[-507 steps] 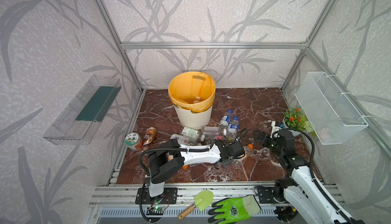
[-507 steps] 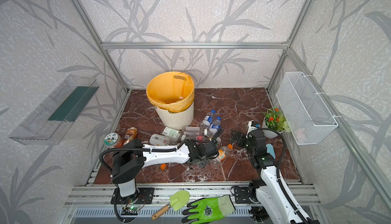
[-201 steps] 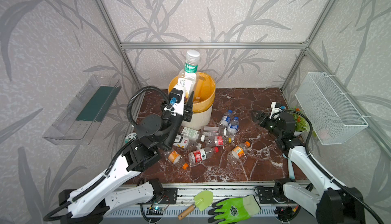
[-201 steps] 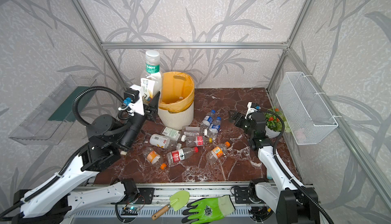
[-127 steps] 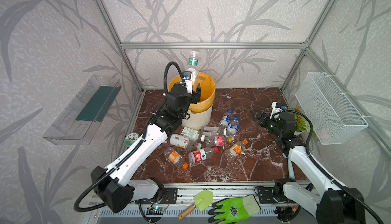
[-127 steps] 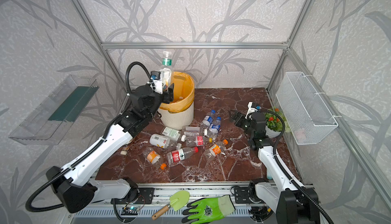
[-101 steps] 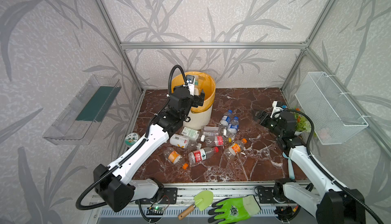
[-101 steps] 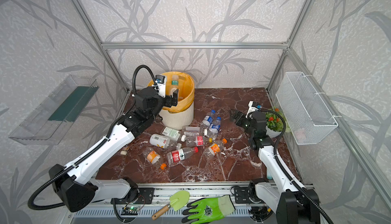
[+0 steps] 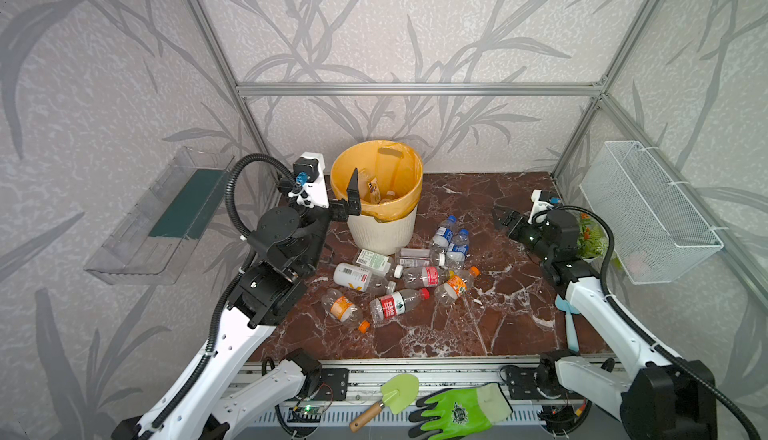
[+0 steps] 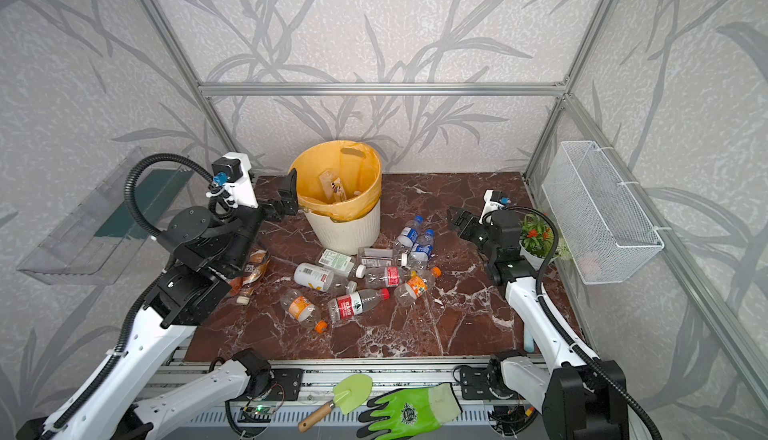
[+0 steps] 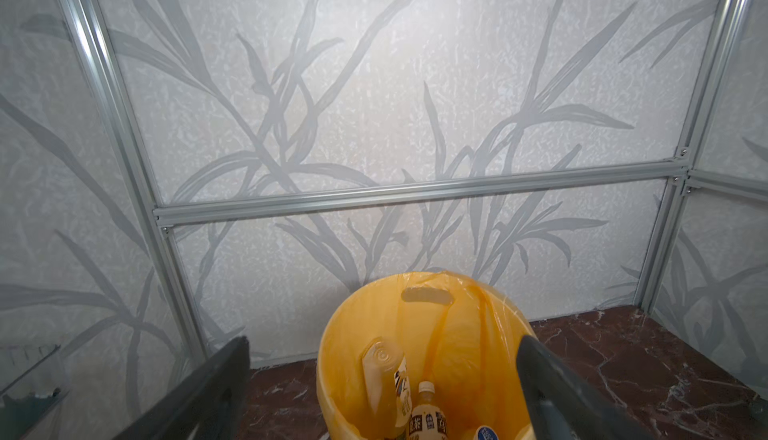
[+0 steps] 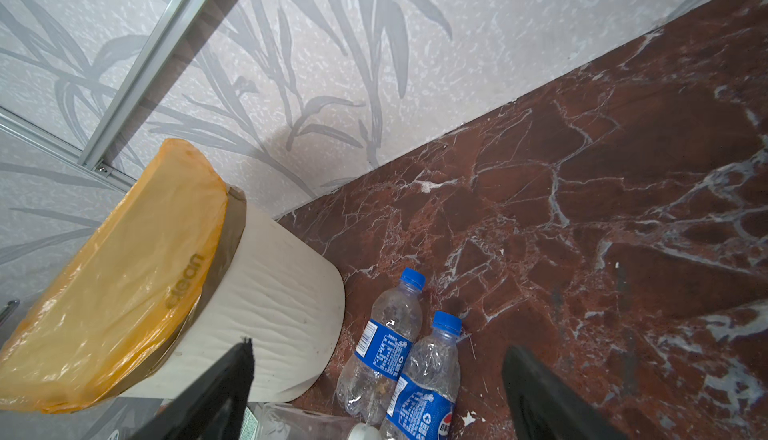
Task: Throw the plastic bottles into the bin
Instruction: 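Drop the bottle into the bin from the left gripper while the right reaches out, then reach the right gripper down to the empty clear bottle beside the bin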
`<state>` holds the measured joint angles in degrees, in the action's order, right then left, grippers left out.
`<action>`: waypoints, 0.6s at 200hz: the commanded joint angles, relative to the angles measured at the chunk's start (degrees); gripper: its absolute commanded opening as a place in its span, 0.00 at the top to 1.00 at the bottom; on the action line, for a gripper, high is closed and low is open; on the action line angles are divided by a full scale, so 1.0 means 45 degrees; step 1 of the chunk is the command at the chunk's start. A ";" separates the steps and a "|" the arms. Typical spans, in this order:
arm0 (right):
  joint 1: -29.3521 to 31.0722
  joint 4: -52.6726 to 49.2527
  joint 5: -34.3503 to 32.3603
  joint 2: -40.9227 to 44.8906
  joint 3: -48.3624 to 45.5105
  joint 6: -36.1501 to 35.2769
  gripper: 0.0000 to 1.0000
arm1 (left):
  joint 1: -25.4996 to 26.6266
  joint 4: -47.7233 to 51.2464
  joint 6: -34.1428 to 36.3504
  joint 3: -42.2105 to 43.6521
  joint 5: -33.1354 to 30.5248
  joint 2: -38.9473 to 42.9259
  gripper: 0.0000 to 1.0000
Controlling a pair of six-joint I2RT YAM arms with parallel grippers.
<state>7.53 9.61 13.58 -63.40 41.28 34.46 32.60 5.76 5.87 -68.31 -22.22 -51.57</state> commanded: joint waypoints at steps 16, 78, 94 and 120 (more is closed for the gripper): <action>0.0834 -0.0328 0.0130 -0.0790 0.0769 -0.1220 0.08 | -0.0013 0.1659 -0.1449 0.1279 -0.2122 0.0432 0.01; 0.3022 -0.1488 0.0238 -0.3080 0.2560 -0.5298 0.08 | -0.0716 0.3428 -0.4627 0.3425 -0.3919 0.1519 0.01; 0.3574 -0.1838 0.0408 -0.3676 0.2944 -0.6548 0.08 | -0.1321 0.3600 -0.5307 0.3931 -0.3821 0.1886 0.01; 0.4344 -0.3066 0.0638 -0.4733 0.3788 -0.8642 0.12 | -0.2552 0.4178 -0.6199 0.4429 -0.3142 0.2173 0.01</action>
<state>24.18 2.09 14.74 -81.25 54.54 8.12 25.17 20.86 -14.35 -49.82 -36.73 -43.03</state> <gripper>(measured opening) 0.899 0.992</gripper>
